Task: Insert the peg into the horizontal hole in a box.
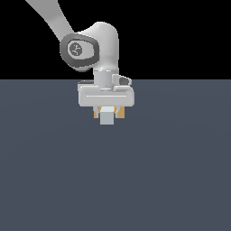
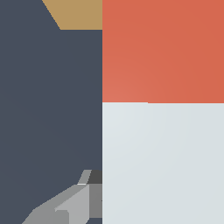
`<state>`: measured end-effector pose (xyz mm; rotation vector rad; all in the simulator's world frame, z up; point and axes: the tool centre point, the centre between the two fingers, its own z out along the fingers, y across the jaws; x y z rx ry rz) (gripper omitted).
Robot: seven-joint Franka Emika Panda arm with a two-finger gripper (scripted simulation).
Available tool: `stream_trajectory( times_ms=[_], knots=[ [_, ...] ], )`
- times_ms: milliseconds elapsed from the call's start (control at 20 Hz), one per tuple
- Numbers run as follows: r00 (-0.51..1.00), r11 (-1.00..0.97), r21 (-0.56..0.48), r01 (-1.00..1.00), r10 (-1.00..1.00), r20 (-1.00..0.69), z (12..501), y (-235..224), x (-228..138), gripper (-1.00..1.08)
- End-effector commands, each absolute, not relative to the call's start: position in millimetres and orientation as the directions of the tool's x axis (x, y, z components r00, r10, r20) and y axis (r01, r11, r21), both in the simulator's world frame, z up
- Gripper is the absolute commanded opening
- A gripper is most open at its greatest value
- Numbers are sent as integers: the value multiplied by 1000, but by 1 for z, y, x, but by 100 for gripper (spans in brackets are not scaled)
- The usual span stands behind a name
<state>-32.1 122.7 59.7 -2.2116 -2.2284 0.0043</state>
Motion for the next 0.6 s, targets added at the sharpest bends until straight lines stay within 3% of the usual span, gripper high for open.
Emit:
stream_trajectory(
  times_ms=[0, 550],
  knots=[
    [-6, 6, 0, 1000, 1000, 0, 62, 123, -30, -100],
    [-9, 9, -1, 1000, 1000, 0, 62, 124, -30, -100]
  ],
)
